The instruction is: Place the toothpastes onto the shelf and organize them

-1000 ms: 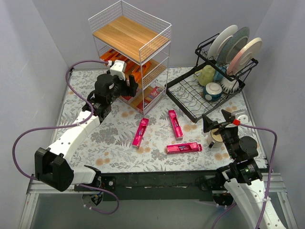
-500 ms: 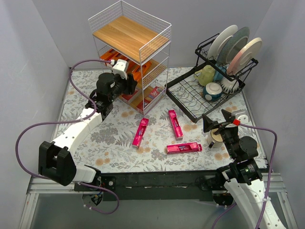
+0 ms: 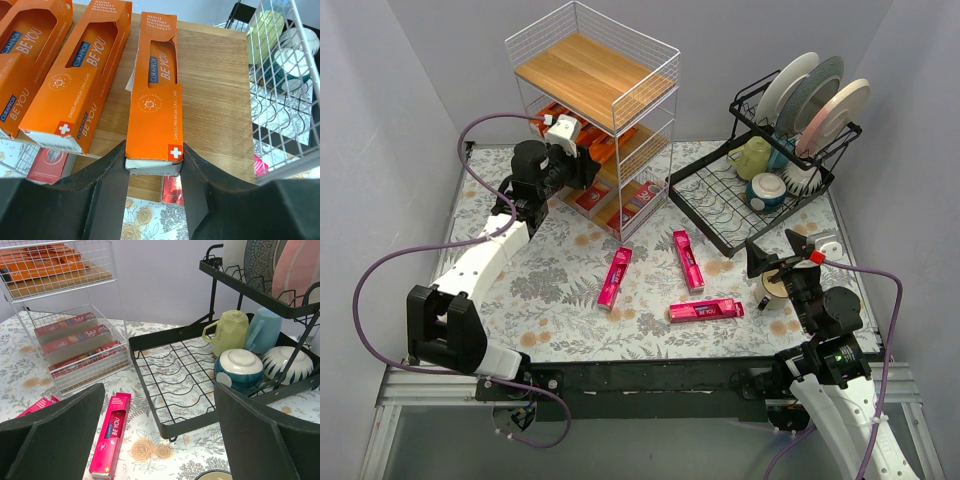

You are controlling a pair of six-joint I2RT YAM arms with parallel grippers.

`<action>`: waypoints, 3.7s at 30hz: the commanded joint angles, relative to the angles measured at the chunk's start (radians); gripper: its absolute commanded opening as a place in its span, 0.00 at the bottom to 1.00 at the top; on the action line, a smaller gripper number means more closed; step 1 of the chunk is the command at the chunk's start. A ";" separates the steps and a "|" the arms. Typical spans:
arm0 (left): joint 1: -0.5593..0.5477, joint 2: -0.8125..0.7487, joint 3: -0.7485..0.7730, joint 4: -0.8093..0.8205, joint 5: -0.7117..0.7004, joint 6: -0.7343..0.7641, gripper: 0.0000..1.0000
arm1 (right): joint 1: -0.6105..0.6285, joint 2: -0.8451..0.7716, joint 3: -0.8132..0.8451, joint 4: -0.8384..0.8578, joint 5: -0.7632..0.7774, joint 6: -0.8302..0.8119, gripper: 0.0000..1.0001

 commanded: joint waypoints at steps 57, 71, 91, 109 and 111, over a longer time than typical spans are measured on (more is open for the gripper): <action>-0.471 -0.430 -0.628 -0.235 -0.595 -0.556 0.98 | 0.006 -0.013 0.002 0.048 -0.005 0.008 0.99; -0.670 -0.144 -0.629 -0.154 -0.798 -0.620 0.74 | 0.006 -0.016 0.002 0.046 -0.007 0.005 0.99; -0.695 -0.116 -0.646 -0.229 -0.851 -0.743 0.35 | 0.006 -0.013 0.005 0.046 -0.004 0.005 0.99; -0.407 -0.491 -0.348 -0.557 -0.959 -0.567 0.29 | 0.006 -0.008 0.017 0.043 0.000 -0.011 0.98; -0.321 -0.509 -0.295 -0.539 -0.919 -0.455 0.29 | 0.006 -0.013 0.018 0.040 0.001 -0.014 0.98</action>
